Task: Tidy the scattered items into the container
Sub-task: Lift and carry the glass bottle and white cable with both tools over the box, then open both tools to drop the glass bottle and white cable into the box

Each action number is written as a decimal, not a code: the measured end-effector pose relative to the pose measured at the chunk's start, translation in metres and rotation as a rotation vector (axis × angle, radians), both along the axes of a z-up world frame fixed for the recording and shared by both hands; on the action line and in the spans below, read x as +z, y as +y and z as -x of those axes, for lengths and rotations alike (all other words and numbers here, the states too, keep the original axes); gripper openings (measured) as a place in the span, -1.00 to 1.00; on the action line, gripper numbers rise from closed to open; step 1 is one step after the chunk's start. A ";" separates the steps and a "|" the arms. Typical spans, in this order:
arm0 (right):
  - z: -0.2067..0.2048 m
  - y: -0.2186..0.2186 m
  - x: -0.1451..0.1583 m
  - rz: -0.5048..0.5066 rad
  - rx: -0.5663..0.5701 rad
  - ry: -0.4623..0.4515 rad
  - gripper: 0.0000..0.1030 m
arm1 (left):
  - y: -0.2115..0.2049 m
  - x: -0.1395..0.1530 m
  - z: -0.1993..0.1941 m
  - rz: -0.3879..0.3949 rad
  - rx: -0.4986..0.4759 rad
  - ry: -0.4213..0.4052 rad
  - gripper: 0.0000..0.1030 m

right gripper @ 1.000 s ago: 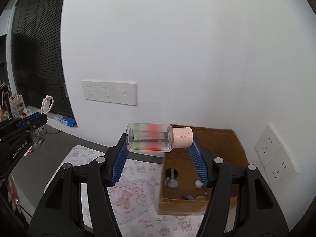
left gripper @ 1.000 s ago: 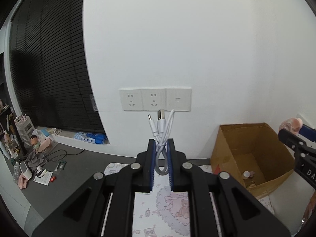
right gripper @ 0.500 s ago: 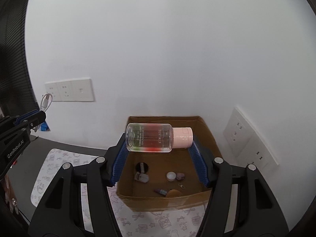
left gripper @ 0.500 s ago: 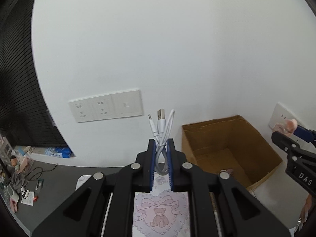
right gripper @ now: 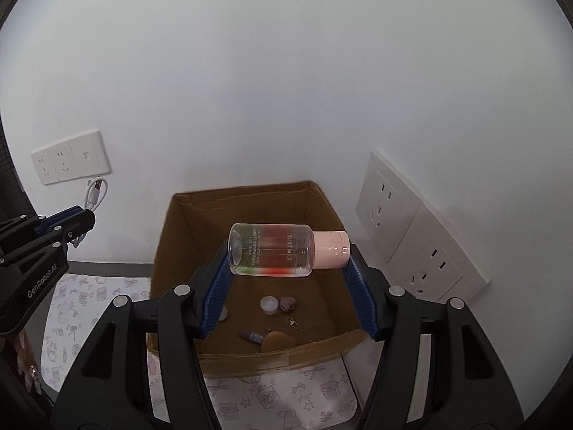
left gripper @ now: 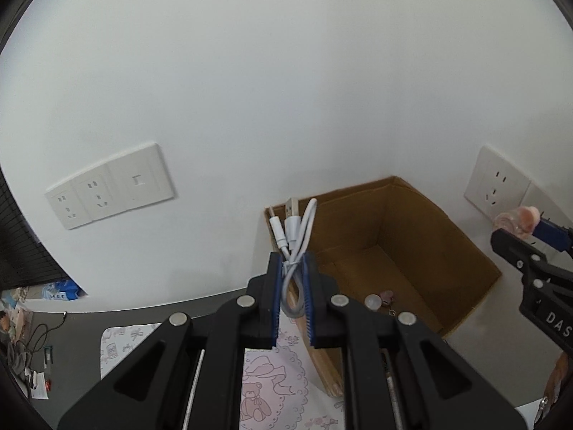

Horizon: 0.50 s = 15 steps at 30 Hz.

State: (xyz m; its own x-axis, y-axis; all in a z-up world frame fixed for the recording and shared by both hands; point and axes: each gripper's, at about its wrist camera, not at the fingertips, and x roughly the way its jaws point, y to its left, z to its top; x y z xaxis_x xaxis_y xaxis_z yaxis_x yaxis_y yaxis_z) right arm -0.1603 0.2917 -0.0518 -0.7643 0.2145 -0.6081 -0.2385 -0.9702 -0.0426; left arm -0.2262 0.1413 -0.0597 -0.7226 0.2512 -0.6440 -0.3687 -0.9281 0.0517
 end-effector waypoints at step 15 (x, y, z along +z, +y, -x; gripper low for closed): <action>0.031 0.030 -0.053 0.032 -0.043 -0.099 0.21 | 0.046 -0.062 0.045 0.052 -0.081 -0.130 -0.78</action>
State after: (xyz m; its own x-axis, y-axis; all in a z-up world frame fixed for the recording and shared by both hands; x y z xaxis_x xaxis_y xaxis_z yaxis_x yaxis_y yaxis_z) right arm -0.1910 0.3216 -0.1051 -0.6904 0.2253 -0.6875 -0.2760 -0.9604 -0.0375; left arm -0.2716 0.1869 -0.1222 -0.6111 0.2693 -0.7443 -0.4488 -0.8924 0.0457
